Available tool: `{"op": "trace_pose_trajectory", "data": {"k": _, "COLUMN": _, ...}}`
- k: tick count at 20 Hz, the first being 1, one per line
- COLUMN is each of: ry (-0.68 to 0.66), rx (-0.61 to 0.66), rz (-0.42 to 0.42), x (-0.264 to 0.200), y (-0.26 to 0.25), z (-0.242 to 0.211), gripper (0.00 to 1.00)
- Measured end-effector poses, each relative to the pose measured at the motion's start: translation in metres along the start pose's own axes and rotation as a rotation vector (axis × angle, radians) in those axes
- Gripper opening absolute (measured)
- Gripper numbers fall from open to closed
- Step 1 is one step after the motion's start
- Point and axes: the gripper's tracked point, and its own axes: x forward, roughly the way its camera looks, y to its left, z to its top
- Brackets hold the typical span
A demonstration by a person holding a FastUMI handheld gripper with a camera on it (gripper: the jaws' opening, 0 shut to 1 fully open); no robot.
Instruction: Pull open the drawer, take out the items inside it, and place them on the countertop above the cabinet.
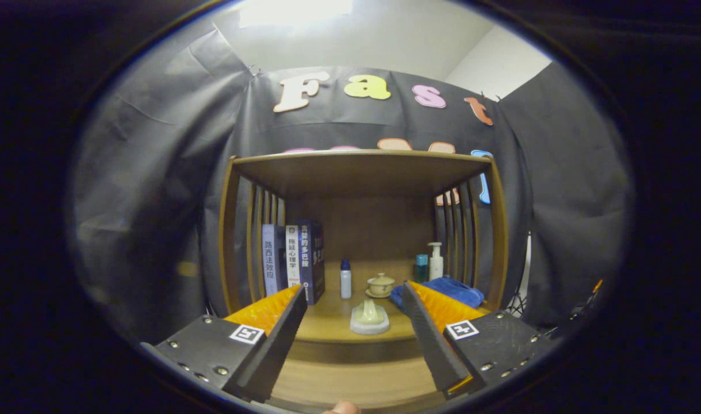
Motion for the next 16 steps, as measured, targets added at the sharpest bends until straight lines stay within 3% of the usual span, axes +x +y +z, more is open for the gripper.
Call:
{"op": "trace_pose_trajectory", "data": {"k": 4, "ry": 0.026, "rx": 0.004, "rz": 0.039, "x": -0.039, "y": 0.005, "z": -0.024, "gripper": 0.99}}
{"op": "trace_pose_trajectory", "data": {"k": 11, "ry": 0.213, "rx": 0.017, "rz": -0.032, "x": -0.09, "y": -0.023, "z": -0.096, "gripper": 0.99}}
{"op": "trace_pose_trajectory", "data": {"k": 16, "ry": 0.269, "rx": 0.074, "rz": -0.044, "x": -0.098, "y": -0.028, "z": -0.124, "gripper": 1.0}}
